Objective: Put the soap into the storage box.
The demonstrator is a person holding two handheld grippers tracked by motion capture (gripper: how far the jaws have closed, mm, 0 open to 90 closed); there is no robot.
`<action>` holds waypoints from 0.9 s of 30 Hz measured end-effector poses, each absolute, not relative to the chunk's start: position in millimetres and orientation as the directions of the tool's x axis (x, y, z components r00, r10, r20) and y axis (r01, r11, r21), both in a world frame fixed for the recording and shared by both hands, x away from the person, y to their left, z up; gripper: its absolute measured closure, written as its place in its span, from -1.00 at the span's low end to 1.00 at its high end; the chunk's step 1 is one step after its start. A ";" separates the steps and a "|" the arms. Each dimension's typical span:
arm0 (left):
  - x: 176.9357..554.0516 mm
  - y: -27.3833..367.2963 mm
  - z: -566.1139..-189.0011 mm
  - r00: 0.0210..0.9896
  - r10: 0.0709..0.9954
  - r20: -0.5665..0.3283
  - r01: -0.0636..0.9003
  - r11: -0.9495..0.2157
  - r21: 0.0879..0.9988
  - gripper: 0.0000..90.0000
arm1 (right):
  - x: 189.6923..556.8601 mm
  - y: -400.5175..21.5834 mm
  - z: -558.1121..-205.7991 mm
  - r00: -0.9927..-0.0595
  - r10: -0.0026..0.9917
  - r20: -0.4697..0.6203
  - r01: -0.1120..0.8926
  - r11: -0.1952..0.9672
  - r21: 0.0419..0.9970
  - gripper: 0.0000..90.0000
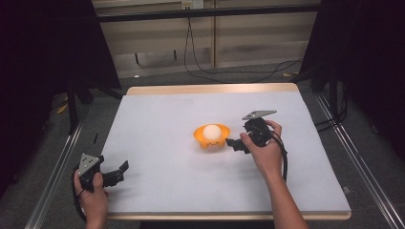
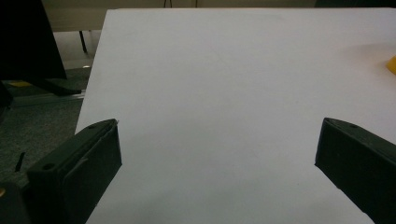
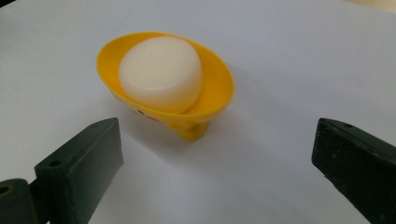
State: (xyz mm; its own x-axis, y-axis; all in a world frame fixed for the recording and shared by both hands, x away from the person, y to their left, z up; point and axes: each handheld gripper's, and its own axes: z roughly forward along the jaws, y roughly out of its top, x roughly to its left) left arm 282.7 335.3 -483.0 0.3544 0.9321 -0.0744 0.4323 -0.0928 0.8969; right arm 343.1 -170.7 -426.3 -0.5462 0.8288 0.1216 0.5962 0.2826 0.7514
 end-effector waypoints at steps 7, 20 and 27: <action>282.5 334.7 -483.1 0.352 0.933 -0.075 0.433 -0.091 0.897 -0.99 | 332.9 -191.8 -433.3 -0.519 0.845 0.127 0.608 0.261 0.750 -0.96; 282.6 334.7 -483.0 0.352 0.933 -0.071 0.433 -0.095 0.897 -0.99 | 318.7 -221.8 -444.6 -0.471 0.873 0.126 0.631 0.234 0.740 -0.96; 282.6 334.5 -483.1 0.354 0.933 -0.070 0.432 -0.097 0.896 -0.99 | 310.0 -236.0 -449.6 -0.451 0.884 0.123 0.635 0.221 0.740 -0.96</action>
